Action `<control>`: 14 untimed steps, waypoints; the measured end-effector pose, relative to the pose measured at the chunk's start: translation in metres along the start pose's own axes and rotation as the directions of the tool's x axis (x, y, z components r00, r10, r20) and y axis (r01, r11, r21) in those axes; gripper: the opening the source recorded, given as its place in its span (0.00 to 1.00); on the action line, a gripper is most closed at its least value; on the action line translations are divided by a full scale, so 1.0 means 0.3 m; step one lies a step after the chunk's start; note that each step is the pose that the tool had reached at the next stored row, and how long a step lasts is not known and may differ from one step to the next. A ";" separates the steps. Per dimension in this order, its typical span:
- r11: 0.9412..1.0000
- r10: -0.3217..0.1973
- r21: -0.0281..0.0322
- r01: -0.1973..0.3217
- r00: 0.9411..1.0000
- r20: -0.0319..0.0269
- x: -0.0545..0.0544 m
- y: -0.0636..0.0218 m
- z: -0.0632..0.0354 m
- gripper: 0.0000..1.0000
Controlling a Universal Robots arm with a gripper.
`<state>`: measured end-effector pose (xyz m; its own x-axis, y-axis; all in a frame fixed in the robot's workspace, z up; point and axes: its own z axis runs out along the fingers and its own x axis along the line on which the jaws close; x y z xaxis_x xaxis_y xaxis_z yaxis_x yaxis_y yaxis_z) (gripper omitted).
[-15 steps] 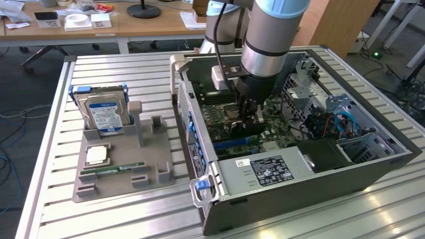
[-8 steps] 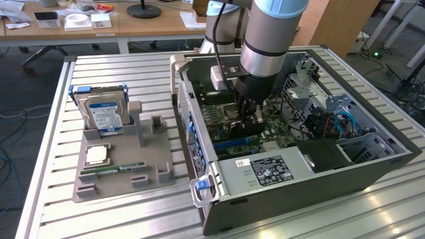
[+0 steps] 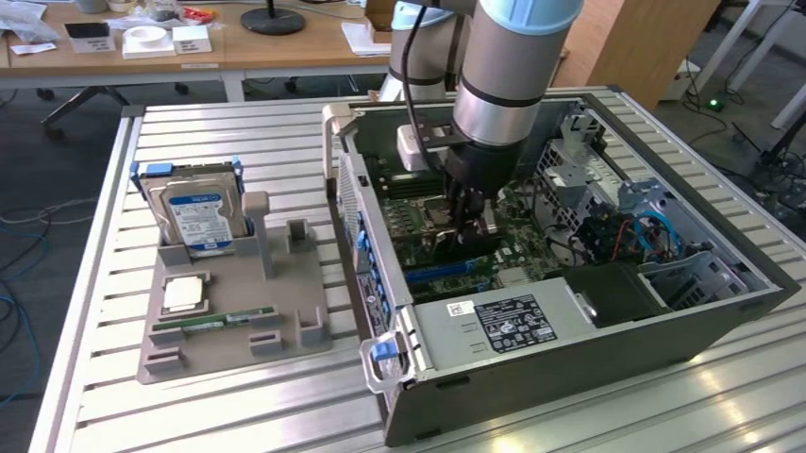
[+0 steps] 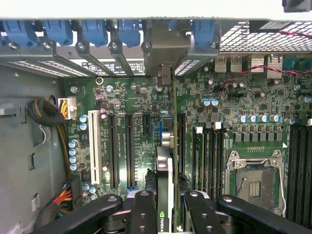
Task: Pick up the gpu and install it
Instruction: 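Insert the gpu into the slot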
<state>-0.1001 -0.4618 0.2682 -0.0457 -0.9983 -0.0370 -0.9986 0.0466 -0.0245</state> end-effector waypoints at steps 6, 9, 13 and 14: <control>1.000 0.000 0.000 0.000 1.000 0.000 0.000 0.005 0.000 0.27; 1.000 0.000 0.000 0.000 1.000 0.000 0.001 0.006 0.000 0.27; 1.000 0.000 0.000 0.000 1.000 -0.001 0.002 0.006 0.000 0.27; 1.000 0.000 0.000 0.000 1.000 0.000 0.002 0.006 0.002 0.27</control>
<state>-0.1018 -0.4624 0.2675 -0.0458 -0.9983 -0.0366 -0.9986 0.0467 -0.0246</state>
